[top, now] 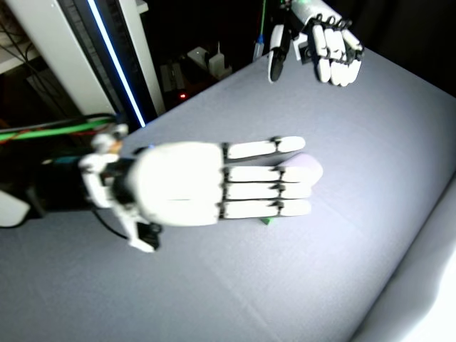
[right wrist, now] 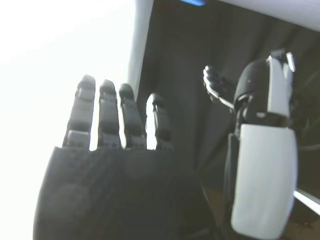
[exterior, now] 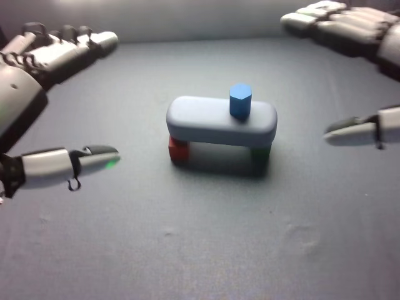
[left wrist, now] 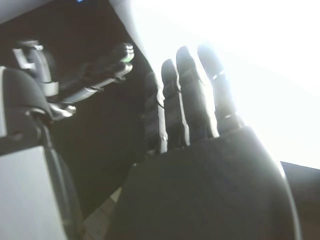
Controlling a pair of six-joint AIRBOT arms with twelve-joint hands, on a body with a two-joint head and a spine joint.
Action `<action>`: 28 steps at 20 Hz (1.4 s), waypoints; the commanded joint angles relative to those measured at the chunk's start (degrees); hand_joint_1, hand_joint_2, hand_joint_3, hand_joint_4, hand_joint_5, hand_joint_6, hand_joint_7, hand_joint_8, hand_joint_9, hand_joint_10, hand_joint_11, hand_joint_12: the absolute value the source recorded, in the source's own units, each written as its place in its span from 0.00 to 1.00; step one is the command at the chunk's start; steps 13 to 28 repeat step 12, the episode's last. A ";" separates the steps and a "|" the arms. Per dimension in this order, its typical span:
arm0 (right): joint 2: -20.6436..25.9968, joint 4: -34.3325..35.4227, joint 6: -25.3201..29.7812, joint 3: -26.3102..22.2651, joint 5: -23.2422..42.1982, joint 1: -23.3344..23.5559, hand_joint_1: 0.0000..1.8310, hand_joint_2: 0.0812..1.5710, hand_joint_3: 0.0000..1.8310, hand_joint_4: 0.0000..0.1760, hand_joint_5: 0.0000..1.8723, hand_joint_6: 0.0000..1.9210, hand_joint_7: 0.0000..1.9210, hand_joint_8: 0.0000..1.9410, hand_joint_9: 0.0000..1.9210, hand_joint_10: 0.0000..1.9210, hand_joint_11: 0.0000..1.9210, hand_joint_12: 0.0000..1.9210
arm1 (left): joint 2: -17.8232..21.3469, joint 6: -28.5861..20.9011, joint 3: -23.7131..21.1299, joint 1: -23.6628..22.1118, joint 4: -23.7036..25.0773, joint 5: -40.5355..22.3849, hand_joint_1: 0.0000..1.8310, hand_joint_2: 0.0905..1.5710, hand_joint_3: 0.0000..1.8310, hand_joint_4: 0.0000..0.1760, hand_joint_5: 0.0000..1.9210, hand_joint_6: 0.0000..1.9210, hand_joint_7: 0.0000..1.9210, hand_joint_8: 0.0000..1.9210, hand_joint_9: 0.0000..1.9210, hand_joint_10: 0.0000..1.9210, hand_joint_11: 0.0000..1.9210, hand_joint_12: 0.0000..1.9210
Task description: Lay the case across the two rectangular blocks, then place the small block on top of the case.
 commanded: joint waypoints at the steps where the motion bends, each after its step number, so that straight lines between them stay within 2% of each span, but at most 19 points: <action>1: 1.30 3.59 -0.28 -0.71 11.67 -1.15 0.51 0.57 0.00 0.90 0.00 0.00 0.03 0.01 0.00 0.00 0.00 0.00 | 0.27 -0.32 -0.19 -0.30 0.69 -9.21 0.41 0.61 0.01 0.29 0.12 0.00 0.14 0.00 0.17 0.00 0.00 0.51; 2: 2.46 5.84 -0.43 -2.28 15.29 -4.41 0.48 0.58 0.00 0.78 0.00 0.00 0.01 0.00 0.00 0.00 0.00 0.00 | 0.46 -0.44 -0.38 0.07 0.47 -10.47 0.39 0.62 0.01 0.40 0.10 0.00 0.13 0.00 0.16 0.00 0.00 0.47; 3: 3.09 7.67 -0.57 -3.37 18.11 -6.81 0.48 0.59 0.01 0.73 0.00 0.00 0.00 0.00 0.01 0.00 0.00 0.00 | 0.56 -0.75 -0.46 0.51 0.22 -11.46 0.38 0.63 0.01 0.39 0.09 0.00 0.13 0.00 0.15 0.00 0.00 0.44; 4: 3.83 9.58 -0.78 -4.53 21.04 -9.75 0.47 0.60 0.01 0.72 0.00 0.00 0.01 0.00 0.03 0.01 0.01 0.01 | 0.65 -1.26 -0.49 1.18 -0.21 -12.64 0.38 0.64 0.00 0.41 0.08 0.00 0.11 0.00 0.14 0.00 0.00 0.44; 5: 4.44 12.04 -1.08 -5.79 24.76 -13.06 0.41 0.63 0.01 0.58 0.01 0.00 0.01 0.00 0.06 0.01 0.04 0.02 | 0.79 -1.72 -0.51 1.87 -0.62 -13.64 0.38 0.64 0.00 0.45 0.07 0.00 0.11 0.00 0.13 0.00 0.00 0.47; 6: 4.72 13.70 -1.35 -6.54 27.02 -15.08 0.38 0.66 0.01 0.56 0.01 0.00 0.02 0.00 0.06 0.01 0.04 0.03 | 0.86 -1.85 -0.55 2.19 -0.90 -14.21 0.37 0.63 0.00 0.48 0.06 0.00 0.11 0.00 0.13 0.00 0.00 0.53; 7: 5.15 15.92 -1.47 -7.62 30.41 -18.30 0.35 0.69 0.00 0.61 0.01 0.00 0.03 0.00 0.08 0.00 0.07 0.05 | 0.90 -2.12 -0.60 2.66 -1.30 -15.11 0.36 0.62 0.00 0.39 0.06 0.00 0.11 0.00 0.14 0.00 0.00 0.63; 9: 5.64 18.97 -1.48 -9.09 35.26 -22.82 0.33 0.72 0.00 0.63 0.01 0.00 0.07 0.00 0.09 0.00 0.01 0.27 | 0.97 -2.27 -0.81 3.34 -1.81 -16.65 0.34 0.62 0.00 0.43 0.03 0.00 0.08 0.00 0.13 0.00 0.00 0.70; 10: 5.78 20.05 -1.49 -9.72 37.10 -24.62 0.31 0.72 0.00 0.67 0.02 0.00 0.10 0.00 0.10 0.00 0.00 0.32 | 1.02 -2.29 -0.93 3.59 -1.98 -17.34 0.33 0.61 0.00 0.62 0.02 0.00 0.08 0.00 0.12 0.00 0.00 0.68; 12: 5.84 22.41 -1.49 -11.04 41.18 -27.87 0.29 0.72 0.00 0.62 0.05 0.00 0.15 0.01 0.15 0.01 0.00 0.41 | 0.89 -3.25 -0.98 4.46 -2.82 -19.43 0.29 0.62 0.00 0.83 0.00 0.00 0.04 0.00 0.07 0.00 0.00 0.71; 28: 5.84 22.41 -1.49 -11.04 41.18 -27.87 0.29 0.72 0.00 0.62 0.05 0.00 0.15 0.01 0.15 0.01 0.00 0.41 | 0.89 -3.25 -0.98 4.46 -2.82 -19.43 0.29 0.62 0.00 0.83 0.00 0.00 0.04 0.00 0.07 0.00 0.00 0.71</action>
